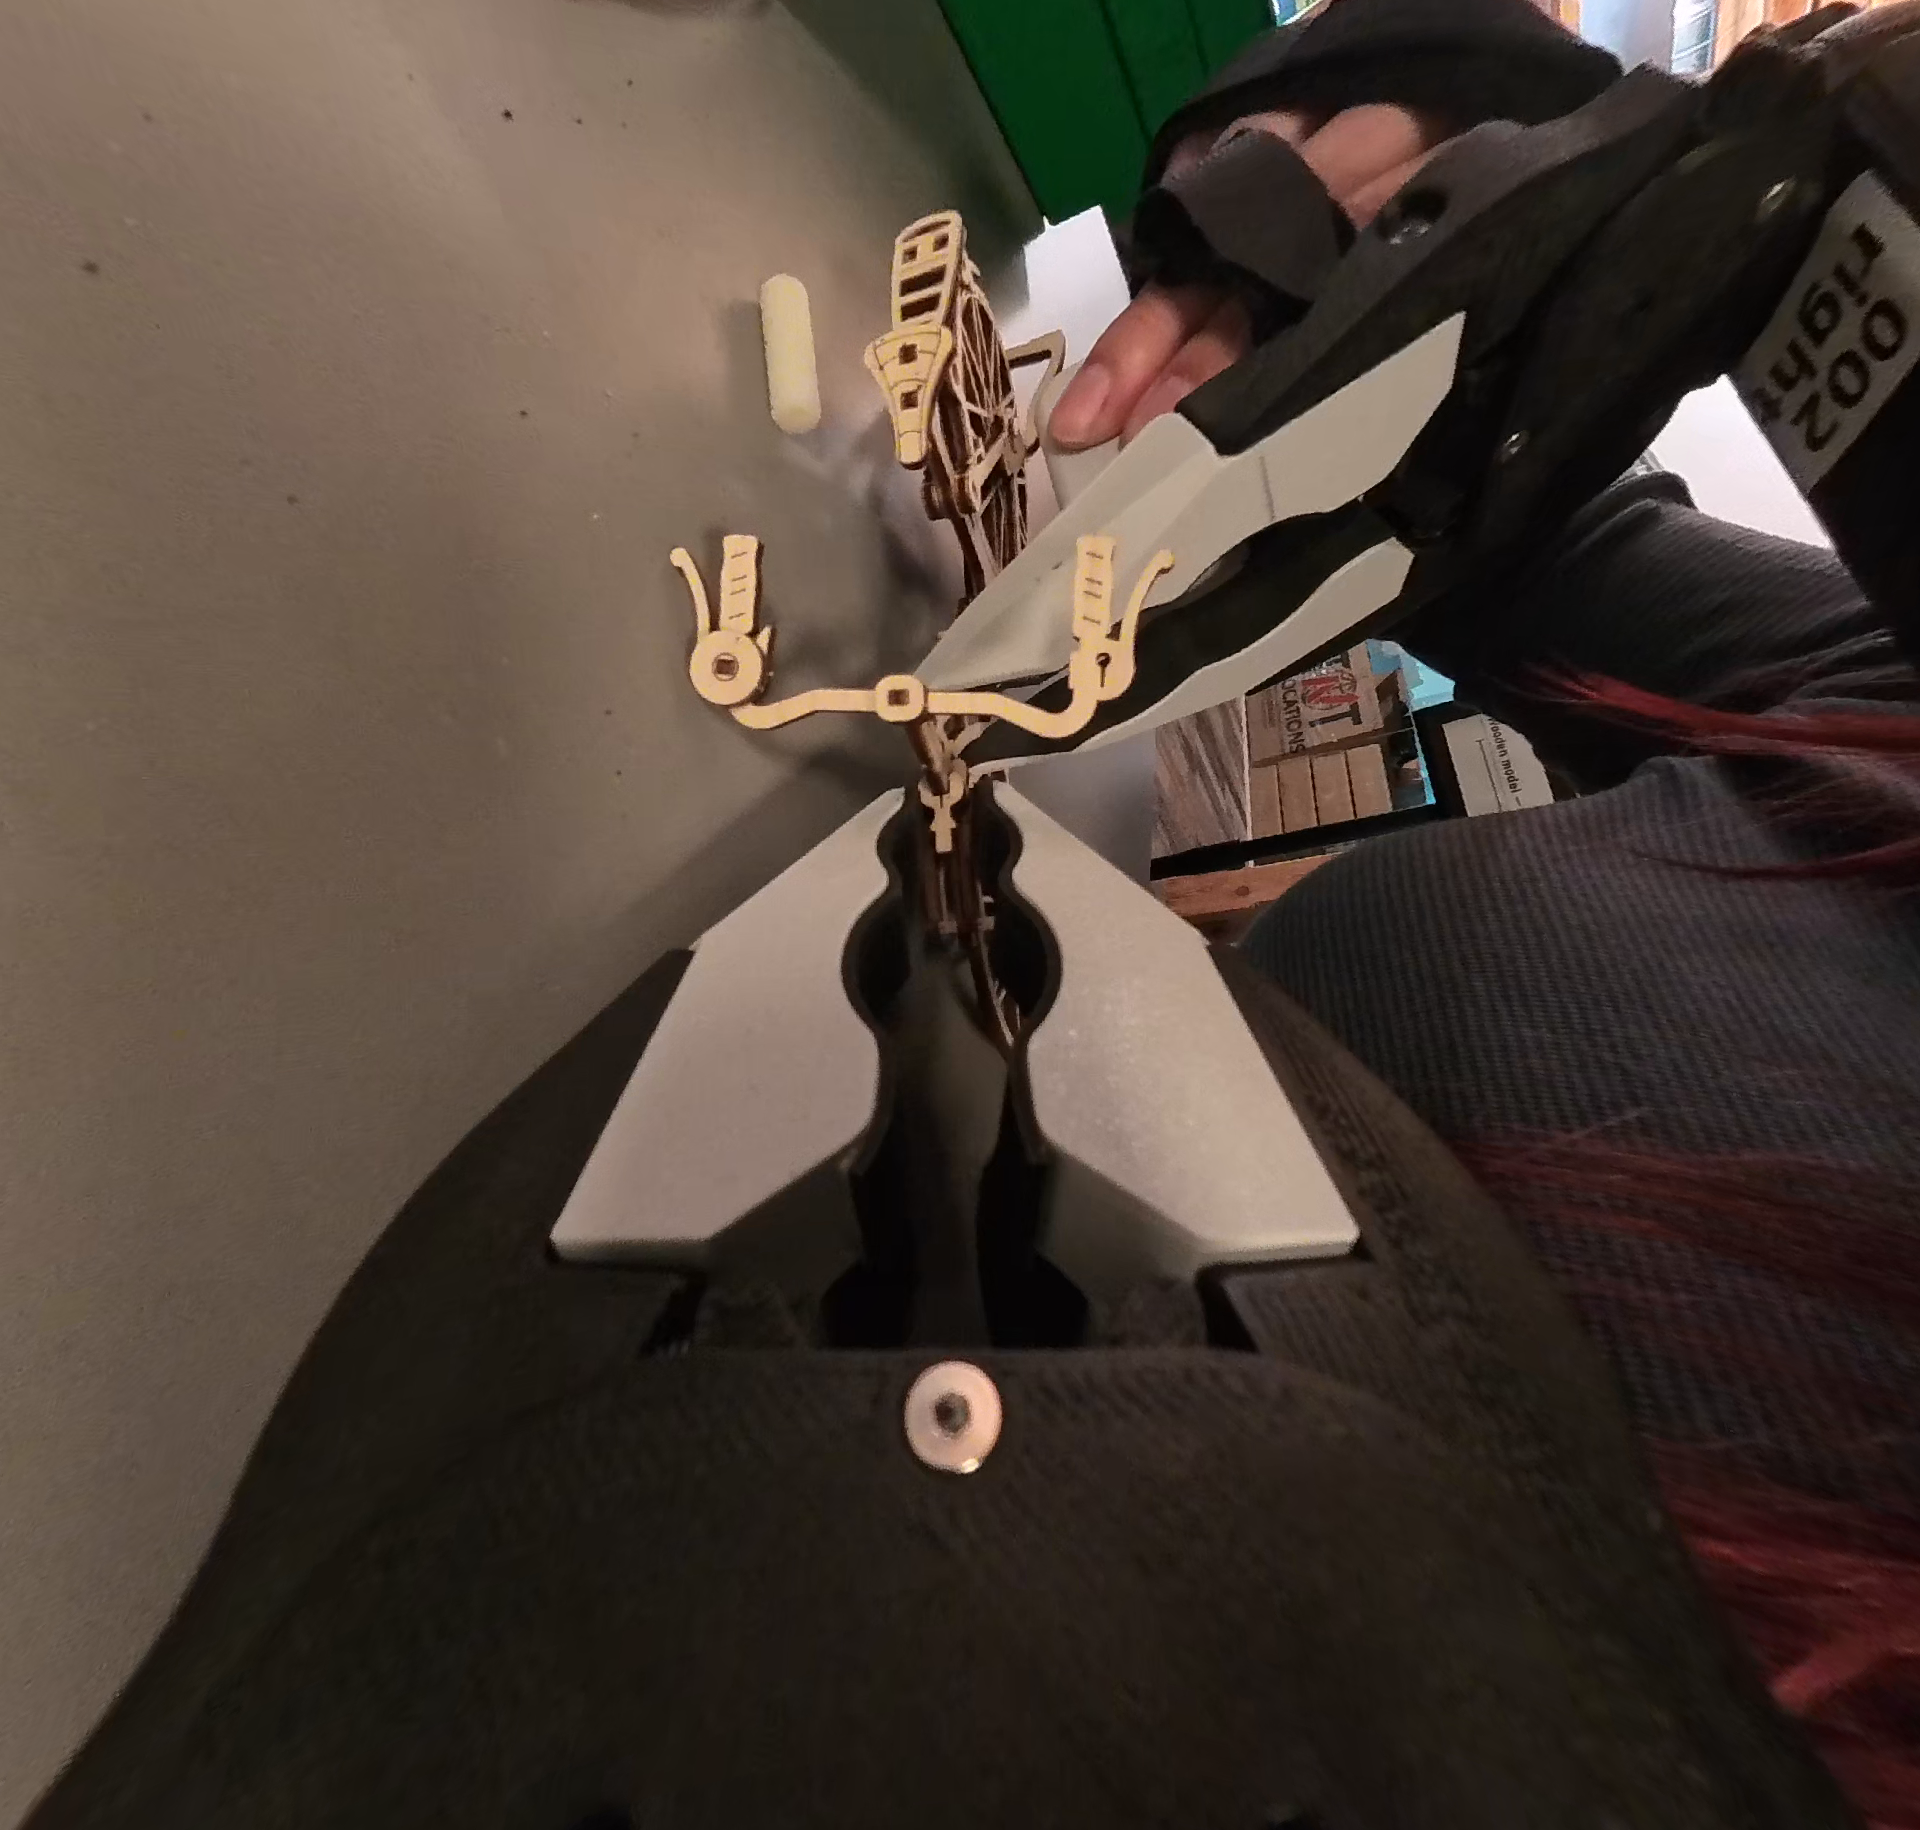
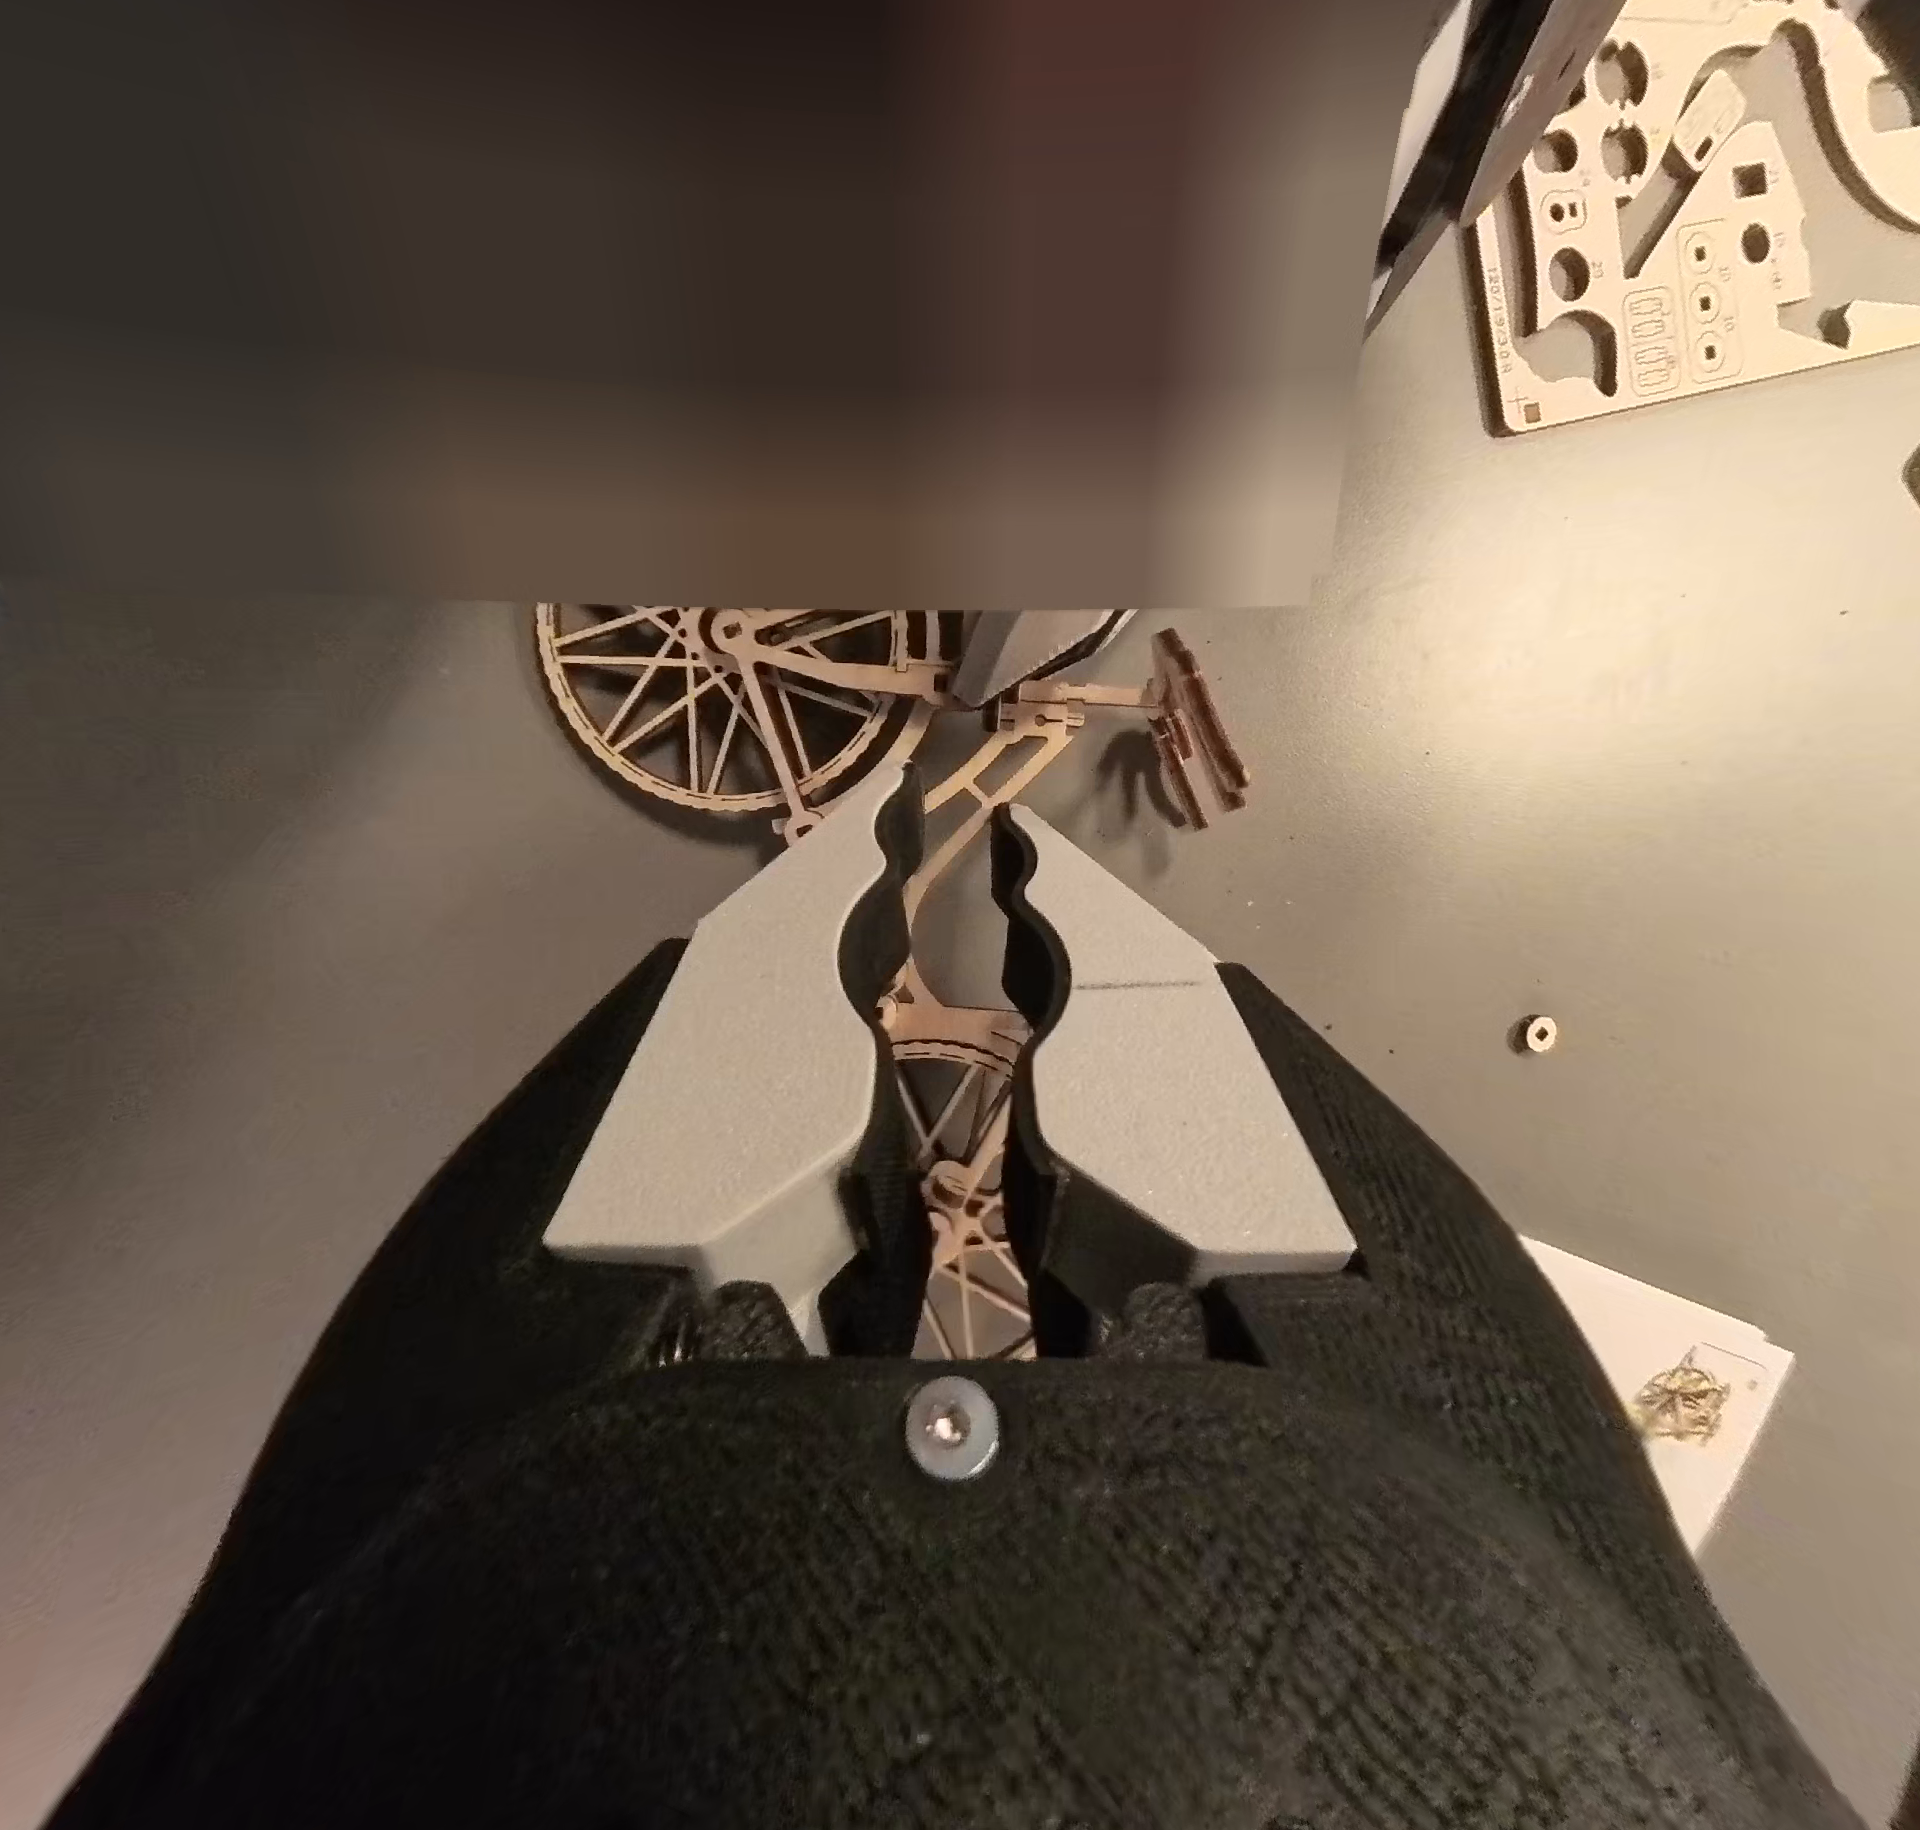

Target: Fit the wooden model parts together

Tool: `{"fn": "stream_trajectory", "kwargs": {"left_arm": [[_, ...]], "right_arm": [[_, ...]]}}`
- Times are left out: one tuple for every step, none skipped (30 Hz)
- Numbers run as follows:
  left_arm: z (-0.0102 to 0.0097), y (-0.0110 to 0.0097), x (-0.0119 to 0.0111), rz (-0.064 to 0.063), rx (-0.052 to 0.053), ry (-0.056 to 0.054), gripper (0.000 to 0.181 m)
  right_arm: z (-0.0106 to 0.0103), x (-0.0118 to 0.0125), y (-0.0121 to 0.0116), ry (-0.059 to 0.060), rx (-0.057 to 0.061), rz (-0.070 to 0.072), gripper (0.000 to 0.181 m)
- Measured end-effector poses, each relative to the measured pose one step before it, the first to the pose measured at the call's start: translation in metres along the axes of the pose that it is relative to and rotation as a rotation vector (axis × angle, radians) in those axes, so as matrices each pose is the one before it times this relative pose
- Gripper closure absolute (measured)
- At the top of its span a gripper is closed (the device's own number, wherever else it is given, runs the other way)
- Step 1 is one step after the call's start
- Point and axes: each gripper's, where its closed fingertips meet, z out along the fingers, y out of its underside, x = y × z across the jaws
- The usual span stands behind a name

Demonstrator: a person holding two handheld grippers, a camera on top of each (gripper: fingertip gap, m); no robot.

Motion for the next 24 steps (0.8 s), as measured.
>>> {"fn": "stream_trajectory", "kwargs": {"left_arm": [[0.00013, 0.00022, -0.00006, -0.0012, -0.0027, 0.0004, 0.175], [0.00016, 0.00009, -0.00007, 0.0021, -0.0004, -0.0017, 0.175], [0.00023, 0.00048, -0.00002, 0.0036, -0.0026, -0.0023, 0.175], [-0.00001, 0.0, 0.00008, -0.003, -0.0011, 0.0019, 0.175], [-0.00003, 0.00002, -0.00003, 0.0028, 0.0004, -0.0014, 0.175], [0.00007, 0.00029, 0.00009, -0.0016, -0.0024, 0.0019, 0.175], [0.00002, -0.00009, -0.00004, -0.0003, 0.0, -0.0002, 0.175], [0.00014, 0.00032, 0.00006, 0.0035, -0.0009, -0.0014, 0.175], [0.00013, 0.00053, 0.00027, 0.0007, -0.0045, 0.0023, 0.175], [0.00003, 0.00001, 0.00003, -0.0005, -0.0004, 0.0008, 0.175], [0.00006, 0.00019, 0.00018, -0.0009, -0.002, 0.0023, 0.175], [0.00002, 0.00011, 0.00008, 0.0001, -0.0014, 0.0006, 0.175], [0.00004, -0.00002, -0.00003, -0.0002, -0.0002, 0.0005, 0.175], [-0.00007, -0.00006, 0.00004, -0.0026, -0.0007, 0.0021, 0.175], [0.00001, 0.00003, -0.00014, 0.0007, 0.0005, -0.0009, 0.175], [0.00007, -0.00007, 0.00011, -0.0011, 0.0002, 0.0011, 0.175], [-0.00001, -0.00011, -0.00012, -0.0004, 0.0004, 0.0001, 0.175], [0.00002, 0.00002, 0.00012, -0.001, -0.0005, 0.0012, 0.175], [0.00014, -0.00017, -0.00034, 0.004, 0.0021, -0.0042, 0.176], [0.00015, 0.00035, -0.00012, 0.0071, -0.001, -0.0045, 0.176], [0.0, -0.00016, -0.00011, -0.003, 0.0006, 0.0006, 0.176], [-0.00003, -0.00007, 0.00002, -0.0009, 0.0001, 0.0008, 0.176], [-0.00006, 0.00005, 0.00007, -0.0034, -0.0006, 0.0023, 0.176], [-0.00004, 0.00003, 0.00006, -0.004, -0.0015, 0.003, 0.176]], "right_arm": [[0.00023, -0.00027, 0.0, 0.0002, -0.0036, -0.0096, 0.171], [0.00001, -0.00029, 0.00005, -0.002, -0.0046, -0.0109, 0.171], [0.00006, -0.0004, 0.00006, -0.0027, -0.005, -0.0138, 0.171], [0.00012, -0.00018, -0.00001, -0.001, -0.0056, -0.0174, 0.171], [0.00001, -0.00017, 0.0, -0.0019, -0.0056, -0.0179, 0.171], [0.0, -0.00015, 0.00003, -0.0022, -0.0055, -0.0176, 0.171], [0.00003, -0.00016, 0.00004, -0.001, -0.0053, -0.0184, 0.171], [0.0, -0.00026, -0.00007, -0.0033, -0.0031, -0.0143, 0.171], [-0.00003, -0.00036, -0.00015, -0.0036, -0.0008, -0.0118, 0.171], [0.00007, -0.00021, 0.00005, -0.0026, 0.0003, -0.0089, 0.171], [-0.00011, -0.00021, -0.00012, -0.0047, 0.0024, -0.0045, 0.171], [0.00001, -0.00008, -0.00002, -0.0044, 0.0037, -0.0038, 0.171], [0.00001, -0.00013, 0.0, -0.004, 0.0041, -0.0015, 0.171], [-0.00002, -0.00005, -0.00007, -0.0039, 0.0046, -0.0001, 0.171], [-0.00003, -0.00001, 0.00003, -0.0024, 0.0051, -0.0014, 0.171], [-0.00008, -0.00006, -0.00015, -0.0021, 0.0055, -0.0008, 0.171], [-0.00001, -0.00022, -0.00016, -0.0016, 0.0064, 0.0001, 0.171], [0.00009, -0.00016, -0.00003, -0.0011, 0.0066, 0.0023, 0.171], [-0.00004, -0.00034, -0.00011, -0.0023, 0.0056, 0.0068, 0.171], [0.00011, -0.00026, -0.00001, -0.0014, 0.005, 0.0062, 0.171], [0.00007, -0.00011, 0.0, -0.0001, 0.0037, 0.0049, 0.171], [0.00001, 0.00009, 0.00003, -0.0002, 0.0023, 0.0057, 0.171], [0.00008, 0.00009, -0.00014, 0.0014, 0.0015, 0.0023, 0.171], [0.00006, 0.00006, 0.00001, 0.0008, 0.0013, 0.0043, 0.171]]}}
